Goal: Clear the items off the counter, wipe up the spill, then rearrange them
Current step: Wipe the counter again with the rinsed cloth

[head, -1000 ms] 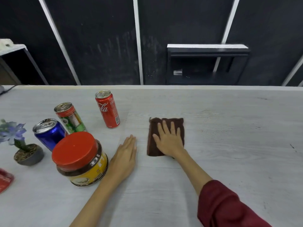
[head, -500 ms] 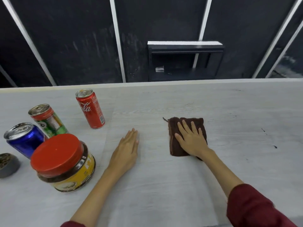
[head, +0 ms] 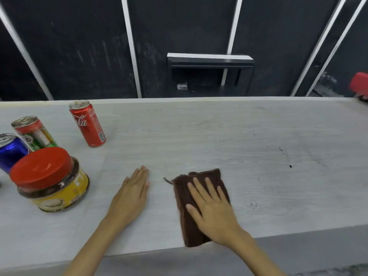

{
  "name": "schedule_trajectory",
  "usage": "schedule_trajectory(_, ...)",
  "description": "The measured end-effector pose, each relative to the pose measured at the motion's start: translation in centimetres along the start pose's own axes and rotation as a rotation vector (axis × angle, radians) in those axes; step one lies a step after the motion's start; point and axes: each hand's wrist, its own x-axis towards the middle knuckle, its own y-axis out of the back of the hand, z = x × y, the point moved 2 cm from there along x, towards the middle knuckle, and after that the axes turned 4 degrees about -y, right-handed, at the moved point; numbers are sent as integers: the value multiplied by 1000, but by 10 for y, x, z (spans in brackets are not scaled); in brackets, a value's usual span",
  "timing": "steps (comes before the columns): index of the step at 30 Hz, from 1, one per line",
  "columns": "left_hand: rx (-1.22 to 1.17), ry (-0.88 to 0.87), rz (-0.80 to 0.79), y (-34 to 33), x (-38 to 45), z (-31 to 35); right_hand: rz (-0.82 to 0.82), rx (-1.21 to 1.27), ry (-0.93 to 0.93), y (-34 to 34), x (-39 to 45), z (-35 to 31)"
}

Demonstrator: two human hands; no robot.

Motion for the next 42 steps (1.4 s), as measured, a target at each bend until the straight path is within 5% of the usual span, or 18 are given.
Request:
schedule_trajectory(5, -94, 33, 89, -10, -12, 29, -15, 110, -58, 16, 16, 87)
schedule_trajectory(10, -174, 133, 163, -11, -21, 40, -13, 138, -4, 13, 53, 39)
schedule_trajectory(16, -105, 135, 134, -9, -25, 59, -15, 148, 184, 3, -1, 24)
schedule_trajectory(24, -63, 103, 65, -15, -17, 52, 30, 100, -141, 22, 3, 144)
schedule_trajectory(28, 29, 93, 25, -12, -8, 42, 33, 76, -187, 24, 55, 118)
schedule_trajectory(34, 105, 115, -29, -8, 13, 27, 23, 75, 1, 15, 91, 36)
schedule_trajectory(42, 90, 107, -39, -14, 15, 21, -7, 87, -14, 17, 129, 51)
